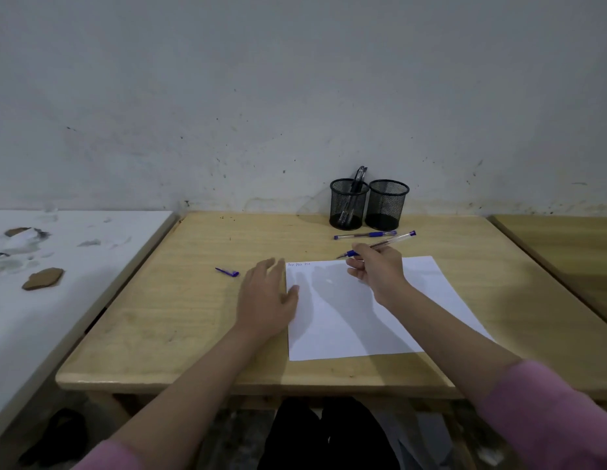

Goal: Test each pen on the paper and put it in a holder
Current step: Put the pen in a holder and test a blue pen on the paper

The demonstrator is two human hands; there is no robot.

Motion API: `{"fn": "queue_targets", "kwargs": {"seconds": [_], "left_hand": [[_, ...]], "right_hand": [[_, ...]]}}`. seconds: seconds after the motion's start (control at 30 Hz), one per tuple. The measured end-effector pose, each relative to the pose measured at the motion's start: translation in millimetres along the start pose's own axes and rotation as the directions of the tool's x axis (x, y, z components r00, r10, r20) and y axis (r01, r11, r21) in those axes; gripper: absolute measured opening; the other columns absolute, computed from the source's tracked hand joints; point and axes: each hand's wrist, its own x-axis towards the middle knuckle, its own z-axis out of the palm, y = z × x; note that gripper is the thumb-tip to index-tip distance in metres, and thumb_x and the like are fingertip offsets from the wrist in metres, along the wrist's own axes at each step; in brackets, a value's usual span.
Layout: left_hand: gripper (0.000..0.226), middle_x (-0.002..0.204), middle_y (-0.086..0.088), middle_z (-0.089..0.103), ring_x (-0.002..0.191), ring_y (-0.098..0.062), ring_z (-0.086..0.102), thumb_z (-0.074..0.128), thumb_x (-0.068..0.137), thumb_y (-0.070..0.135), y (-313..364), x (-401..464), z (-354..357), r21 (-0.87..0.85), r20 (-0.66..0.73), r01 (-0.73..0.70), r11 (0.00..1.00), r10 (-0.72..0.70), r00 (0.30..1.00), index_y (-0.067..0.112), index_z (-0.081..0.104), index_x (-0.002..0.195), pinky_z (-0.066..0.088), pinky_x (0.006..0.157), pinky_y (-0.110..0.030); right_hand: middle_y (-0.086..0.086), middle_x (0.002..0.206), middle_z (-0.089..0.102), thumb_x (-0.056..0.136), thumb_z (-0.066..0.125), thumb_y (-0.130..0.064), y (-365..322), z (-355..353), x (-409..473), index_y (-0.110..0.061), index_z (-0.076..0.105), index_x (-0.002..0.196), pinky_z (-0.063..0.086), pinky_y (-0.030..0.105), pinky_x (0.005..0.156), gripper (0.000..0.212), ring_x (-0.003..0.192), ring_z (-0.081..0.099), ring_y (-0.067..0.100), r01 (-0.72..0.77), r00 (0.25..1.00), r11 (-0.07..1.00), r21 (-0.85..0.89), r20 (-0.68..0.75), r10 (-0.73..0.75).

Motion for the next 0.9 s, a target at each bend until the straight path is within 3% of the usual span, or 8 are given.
{"fn": "queue_targets", "kwargs": {"seconds": [0.1,0.17,0.37,0.53,0.67,0.9], "left_hand": [[0.062,0.149,-0.008,0.033,0.136,-0.026,0.03,0.046,0.088,0.043,4,7,17,0.086,0.127,-0.057,0.995,0.046,0.991,0.011,0.034,0.14,0.022,0.113,-0.042],[0.06,0.148,-0.005,0.034,0.135,-0.024,0.03,0.044,0.088,0.047,3,11,24,0.146,0.165,-0.051,0.988,0.027,0.986,0.011,0.036,0.136,0.021,0.112,-0.044],[0.065,0.149,-0.003,0.032,0.136,-0.023,0.028,0.034,0.085,0.053,2,11,27,0.209,0.174,-0.065,0.976,0.028,0.984,0.013,0.036,0.136,0.019,0.112,-0.045],[0.069,0.157,-0.004,0.012,0.142,-0.022,0.015,0.029,0.086,0.054,4,10,26,0.227,0.213,-0.047,0.973,-0.002,0.977,0.014,0.026,0.143,0.013,0.115,-0.049],[0.067,0.157,0.002,0.013,0.143,-0.019,0.013,0.034,0.09,0.05,4,11,27,0.222,0.229,-0.04,0.974,-0.012,0.973,0.016,0.017,0.146,0.01,0.115,-0.047],[0.077,0.157,0.001,0.014,0.142,-0.02,0.015,0.019,0.079,0.055,4,11,28,0.266,0.227,-0.053,0.962,-0.01,0.974,0.016,0.019,0.145,0.013,0.114,-0.048]], "right_hand": [[0.013,0.074,0.065,0.086,0.061,-0.009,2,10,6,-0.005,0.059,0.081,0.058,0.032,0.067,0.007,0.059,0.065,0.014,-0.007,1.0,0.999,0.038,0.012,0.007],[0.012,0.07,0.065,0.087,0.059,-0.007,2,16,9,-0.009,0.057,0.075,0.058,0.032,0.066,0.012,0.053,0.064,0.013,0.007,1.0,0.999,0.039,0.029,-0.008],[0.008,0.066,0.066,0.086,0.061,-0.006,5,38,21,-0.011,0.052,0.073,0.058,0.031,0.063,0.017,0.053,0.066,0.011,0.061,0.991,0.996,-0.064,0.124,-0.053],[0.011,0.056,0.062,0.078,0.075,-0.008,11,47,30,-0.012,0.045,0.064,0.056,0.029,0.049,0.033,0.043,0.062,0.013,0.217,0.97,0.966,-0.139,0.14,-0.197],[0.015,0.055,0.058,0.079,0.069,-0.001,23,44,34,-0.009,0.043,0.062,0.053,0.029,0.044,0.031,0.039,0.058,0.014,0.261,0.963,0.949,-0.176,0.113,-0.244],[0.019,0.058,0.055,0.077,0.06,0.003,28,45,35,-0.008,0.043,0.064,0.05,0.029,0.043,0.024,0.044,0.06,0.019,0.371,0.927,0.892,-0.258,0.158,-0.34]]}}
